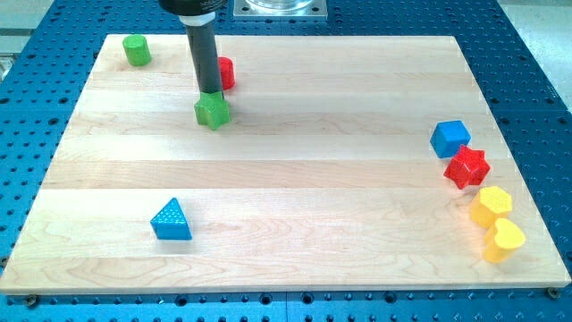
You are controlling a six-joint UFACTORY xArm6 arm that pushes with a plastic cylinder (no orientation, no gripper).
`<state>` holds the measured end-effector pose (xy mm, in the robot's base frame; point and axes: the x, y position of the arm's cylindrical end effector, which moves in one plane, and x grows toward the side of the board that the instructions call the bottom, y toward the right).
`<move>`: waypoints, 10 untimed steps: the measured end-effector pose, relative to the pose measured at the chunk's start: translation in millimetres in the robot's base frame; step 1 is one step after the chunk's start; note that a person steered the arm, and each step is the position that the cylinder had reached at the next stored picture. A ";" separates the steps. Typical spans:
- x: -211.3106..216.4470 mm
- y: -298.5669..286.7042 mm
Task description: Place the green star diagonal to the blue cube
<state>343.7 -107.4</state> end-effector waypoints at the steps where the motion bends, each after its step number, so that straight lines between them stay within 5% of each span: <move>1: -1.9 -74.1; 2: 35.8 -38.5; 4: 19.2 99.3; 5: 23.7 43.6; 6: 62.1 72.0; 8: 53.6 141.8; 9: 48.5 118.6; 10: 45.1 194.9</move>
<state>388.8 87.5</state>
